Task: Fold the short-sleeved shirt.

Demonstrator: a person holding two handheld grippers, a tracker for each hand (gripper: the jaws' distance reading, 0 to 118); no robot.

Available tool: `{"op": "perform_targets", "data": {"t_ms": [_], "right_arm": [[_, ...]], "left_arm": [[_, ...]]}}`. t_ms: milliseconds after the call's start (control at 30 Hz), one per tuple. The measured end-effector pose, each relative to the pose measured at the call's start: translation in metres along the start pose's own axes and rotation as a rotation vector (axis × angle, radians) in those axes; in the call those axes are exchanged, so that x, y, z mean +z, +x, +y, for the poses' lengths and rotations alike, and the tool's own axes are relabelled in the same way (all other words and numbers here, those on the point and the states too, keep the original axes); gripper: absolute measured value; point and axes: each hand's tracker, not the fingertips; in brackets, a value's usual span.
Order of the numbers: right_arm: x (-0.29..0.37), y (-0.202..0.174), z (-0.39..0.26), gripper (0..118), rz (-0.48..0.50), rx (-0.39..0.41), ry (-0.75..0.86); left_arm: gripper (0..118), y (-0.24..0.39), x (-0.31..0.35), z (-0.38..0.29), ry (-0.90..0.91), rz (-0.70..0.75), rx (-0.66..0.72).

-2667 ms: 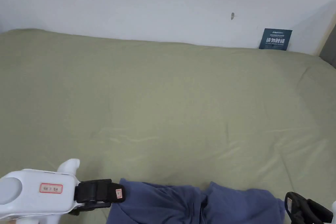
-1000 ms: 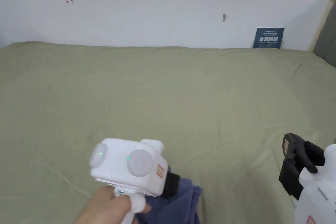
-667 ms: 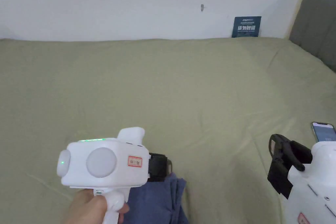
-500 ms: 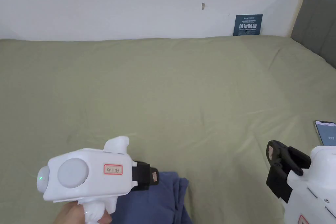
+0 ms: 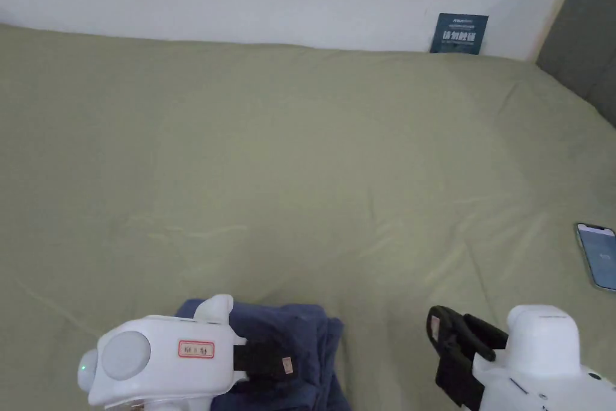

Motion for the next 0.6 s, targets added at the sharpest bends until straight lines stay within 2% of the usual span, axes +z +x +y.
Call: {"op": "perform_targets", "data": {"t_ms": [133,167,267,367,467,533,567,600], "right_arm": [[-0.051,-0.024,-0.008,0,0.245,-0.085,-0.143],[-0.069,-0.028,-0.012,0,0.332,-0.134,-0.192],[-0.121,-0.033,-0.028,0,0.513,-0.264,-0.334],[-0.163,-0.024,-0.051,0,0.611,-0.373,-0.451],[-0.192,-0.002,-0.076,0,0.630,-0.466,-0.558],[-0.208,0.025,-0.093,0,0.682,-0.612,-0.578],[-0.211,0.036,-0.099,0,0.753,-0.732,-0.576],[-0.210,0.042,-0.102,0,0.764,-0.790,-0.565]], "left_arm": [[0,0.003,0.063,0.005,0.082,0.019,-0.034],[0,0.001,0.078,0.006,0.105,0.050,-0.043],[0,-0.017,0.108,0.010,0.134,0.152,-0.042],[0,-0.043,0.118,0.015,0.115,0.201,-0.003],[0,-0.068,0.116,0.022,0.096,0.198,0.027],[2,-0.078,0.113,0.027,0.080,0.180,0.031],[12,-0.082,0.110,0.030,0.066,0.160,0.030],[39,-0.085,0.108,0.031,0.062,0.136,0.026]]}}
